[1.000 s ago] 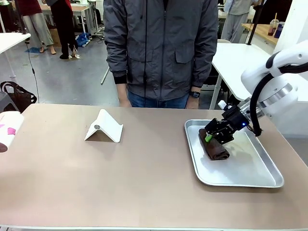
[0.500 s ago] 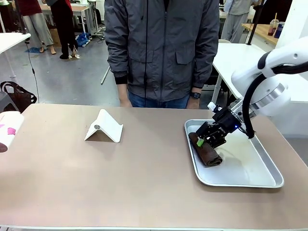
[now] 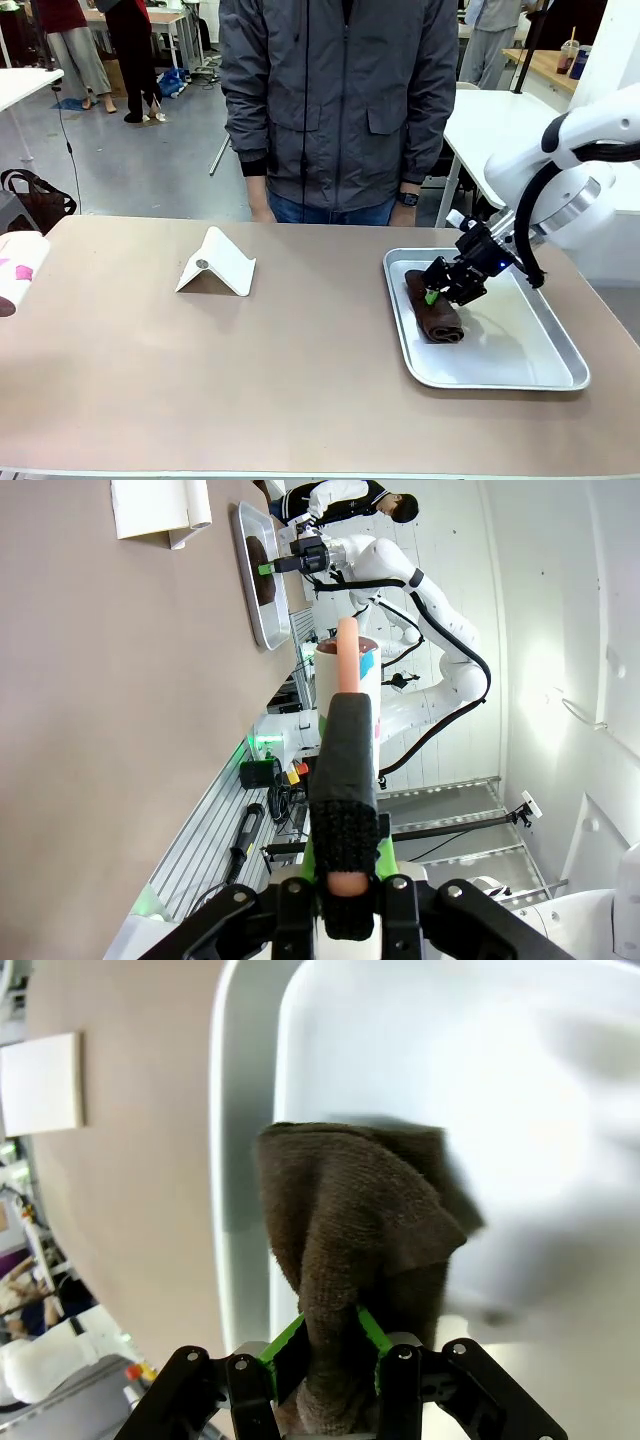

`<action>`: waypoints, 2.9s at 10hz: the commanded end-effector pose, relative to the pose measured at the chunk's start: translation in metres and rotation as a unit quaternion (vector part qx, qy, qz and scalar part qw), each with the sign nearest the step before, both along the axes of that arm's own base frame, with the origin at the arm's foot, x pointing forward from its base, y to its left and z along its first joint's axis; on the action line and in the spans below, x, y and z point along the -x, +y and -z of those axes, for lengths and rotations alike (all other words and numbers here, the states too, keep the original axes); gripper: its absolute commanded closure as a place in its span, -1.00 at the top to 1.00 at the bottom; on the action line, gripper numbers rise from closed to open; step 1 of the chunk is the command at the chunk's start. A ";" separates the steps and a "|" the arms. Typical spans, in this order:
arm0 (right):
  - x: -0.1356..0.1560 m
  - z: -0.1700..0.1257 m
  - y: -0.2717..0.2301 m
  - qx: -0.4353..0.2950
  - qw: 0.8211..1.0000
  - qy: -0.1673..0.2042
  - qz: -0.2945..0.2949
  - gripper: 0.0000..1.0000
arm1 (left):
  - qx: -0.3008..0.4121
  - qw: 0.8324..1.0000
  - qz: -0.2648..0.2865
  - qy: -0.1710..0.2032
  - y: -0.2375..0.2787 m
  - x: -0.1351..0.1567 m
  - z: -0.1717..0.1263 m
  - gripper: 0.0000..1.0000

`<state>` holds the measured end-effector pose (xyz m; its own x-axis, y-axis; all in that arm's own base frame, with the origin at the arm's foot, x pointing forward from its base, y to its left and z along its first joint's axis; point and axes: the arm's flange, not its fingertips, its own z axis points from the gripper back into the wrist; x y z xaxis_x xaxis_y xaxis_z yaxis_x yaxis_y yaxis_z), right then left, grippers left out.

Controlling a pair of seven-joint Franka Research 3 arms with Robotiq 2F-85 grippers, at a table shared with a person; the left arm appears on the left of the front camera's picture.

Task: Clean the surface of the table.
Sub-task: Clean the area not pointed to by the person.

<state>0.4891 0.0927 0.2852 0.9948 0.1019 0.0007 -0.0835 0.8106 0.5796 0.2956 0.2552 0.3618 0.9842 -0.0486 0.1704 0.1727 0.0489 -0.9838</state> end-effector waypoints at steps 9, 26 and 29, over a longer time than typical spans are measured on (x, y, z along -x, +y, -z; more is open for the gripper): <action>-0.004 -0.033 -0.088 0.054 0.990 -0.035 0.128 -0.67 | 0.007 1.000 -0.005 0.002 0.001 0.000 -0.007 -0.55; 0.071 -0.142 -0.201 -0.391 0.918 0.003 0.065 -0.67 | 0.007 1.000 -0.005 0.002 0.001 0.000 -0.007 -0.55; 0.098 -0.150 -0.236 -0.395 0.916 -0.005 0.072 -0.67 | 0.007 1.000 -0.005 0.002 0.001 0.000 -0.007 -0.55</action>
<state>0.3994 -0.1415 0.4336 0.9973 -0.0662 0.0306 -0.0194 0.1633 0.9864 0.2955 0.2548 0.3617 0.9841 -0.0479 0.1709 0.1732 0.0498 -0.9836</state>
